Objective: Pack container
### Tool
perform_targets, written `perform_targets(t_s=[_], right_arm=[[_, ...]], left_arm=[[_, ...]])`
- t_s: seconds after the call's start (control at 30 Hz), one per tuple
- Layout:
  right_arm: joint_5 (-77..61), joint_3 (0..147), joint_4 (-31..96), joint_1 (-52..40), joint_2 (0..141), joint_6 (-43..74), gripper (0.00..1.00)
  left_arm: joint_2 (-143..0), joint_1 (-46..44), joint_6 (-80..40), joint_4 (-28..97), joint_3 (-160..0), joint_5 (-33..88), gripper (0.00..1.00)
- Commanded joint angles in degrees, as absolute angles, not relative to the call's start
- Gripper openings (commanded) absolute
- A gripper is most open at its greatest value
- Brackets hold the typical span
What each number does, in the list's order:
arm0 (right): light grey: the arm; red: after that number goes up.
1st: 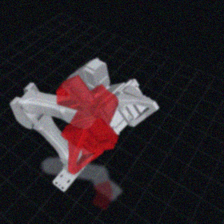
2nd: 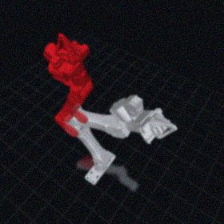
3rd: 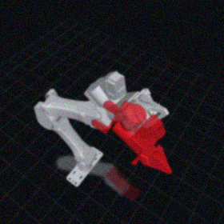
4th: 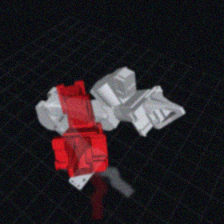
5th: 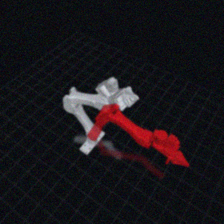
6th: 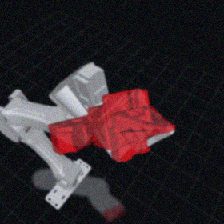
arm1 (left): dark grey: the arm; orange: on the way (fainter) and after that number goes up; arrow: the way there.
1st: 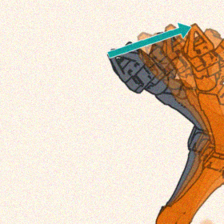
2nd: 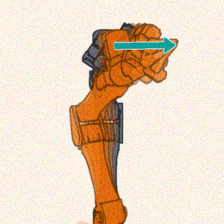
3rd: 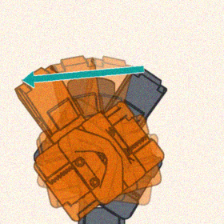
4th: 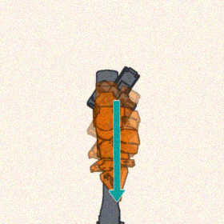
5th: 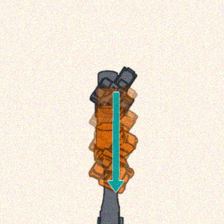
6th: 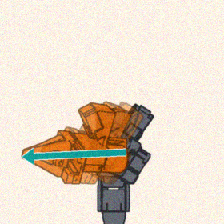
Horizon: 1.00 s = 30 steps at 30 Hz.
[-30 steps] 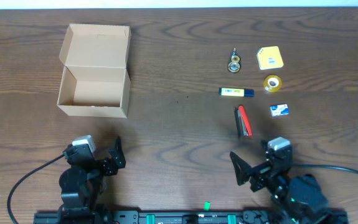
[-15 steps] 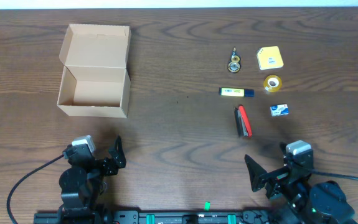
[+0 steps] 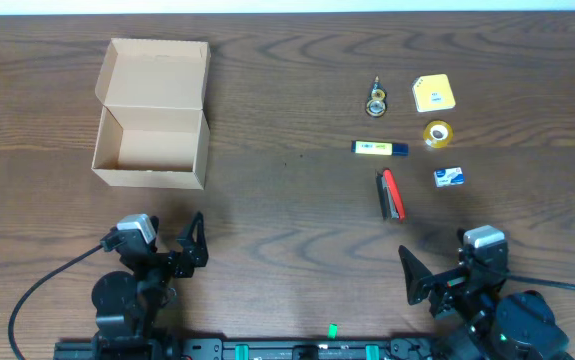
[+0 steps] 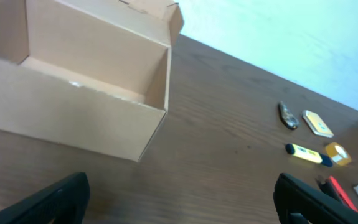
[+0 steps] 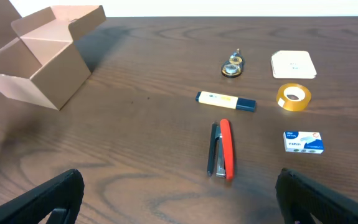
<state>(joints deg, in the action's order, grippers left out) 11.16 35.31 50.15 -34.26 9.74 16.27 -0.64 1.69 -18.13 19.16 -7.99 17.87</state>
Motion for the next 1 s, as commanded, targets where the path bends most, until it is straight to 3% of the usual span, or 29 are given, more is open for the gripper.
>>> perform_targets(t_s=[0.0, 0.4, 0.8, 0.97], right_arm=[[11.4, 36.32, 50.41, -34.85, 9.93, 15.79, 0.99], [11.38, 36.32, 50.43, -34.85, 9.93, 15.79, 0.99], [11.38, 36.32, 50.46, -34.85, 9.93, 15.79, 0.99], [11.38, 36.32, 50.43, -34.85, 9.93, 15.79, 0.99]], left_arm=[[-1.83, 1.45, -15.07, 18.81, -9.5, 18.9, 0.95], [-22.61, 1.45, -4.27, 20.36, -26.81, 18.55, 0.95], [-51.55, 1.21, 0.58, 33.82, -53.1, 8.12, 0.95], [-61.21, -2.85, 3.42, 35.9, -59.02, 3.42, 0.95]])
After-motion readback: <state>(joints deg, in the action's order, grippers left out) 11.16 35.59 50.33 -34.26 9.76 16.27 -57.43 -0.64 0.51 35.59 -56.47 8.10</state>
